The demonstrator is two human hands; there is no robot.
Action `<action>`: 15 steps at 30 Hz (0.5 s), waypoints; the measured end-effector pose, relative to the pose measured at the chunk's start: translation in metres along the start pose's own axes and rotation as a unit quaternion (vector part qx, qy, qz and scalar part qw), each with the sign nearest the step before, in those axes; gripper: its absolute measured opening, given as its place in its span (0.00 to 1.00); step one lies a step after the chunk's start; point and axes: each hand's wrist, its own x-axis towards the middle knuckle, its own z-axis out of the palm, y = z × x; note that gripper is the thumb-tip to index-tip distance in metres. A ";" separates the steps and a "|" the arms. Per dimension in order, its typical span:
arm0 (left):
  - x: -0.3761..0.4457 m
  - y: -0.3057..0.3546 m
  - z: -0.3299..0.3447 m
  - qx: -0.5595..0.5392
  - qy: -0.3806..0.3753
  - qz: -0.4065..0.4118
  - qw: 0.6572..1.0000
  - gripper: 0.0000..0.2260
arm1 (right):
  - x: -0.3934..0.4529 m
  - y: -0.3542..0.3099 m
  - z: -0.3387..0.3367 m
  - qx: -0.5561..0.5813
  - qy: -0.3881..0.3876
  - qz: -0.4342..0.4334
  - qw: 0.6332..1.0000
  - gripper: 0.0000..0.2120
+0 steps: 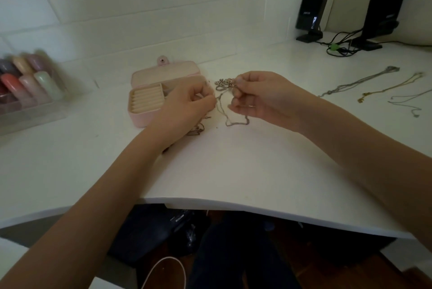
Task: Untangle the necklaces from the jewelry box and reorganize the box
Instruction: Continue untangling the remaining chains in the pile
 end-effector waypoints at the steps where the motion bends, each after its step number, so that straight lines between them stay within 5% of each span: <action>1: 0.000 0.000 0.000 -0.003 0.006 0.001 1.000 0.12 | 0.000 -0.002 -0.002 0.009 0.005 -0.002 1.000 0.07; 15: -0.001 0.001 -0.001 -0.006 -0.006 0.013 1.000 0.09 | -0.001 0.005 0.001 -0.074 0.028 -0.031 0.996 0.05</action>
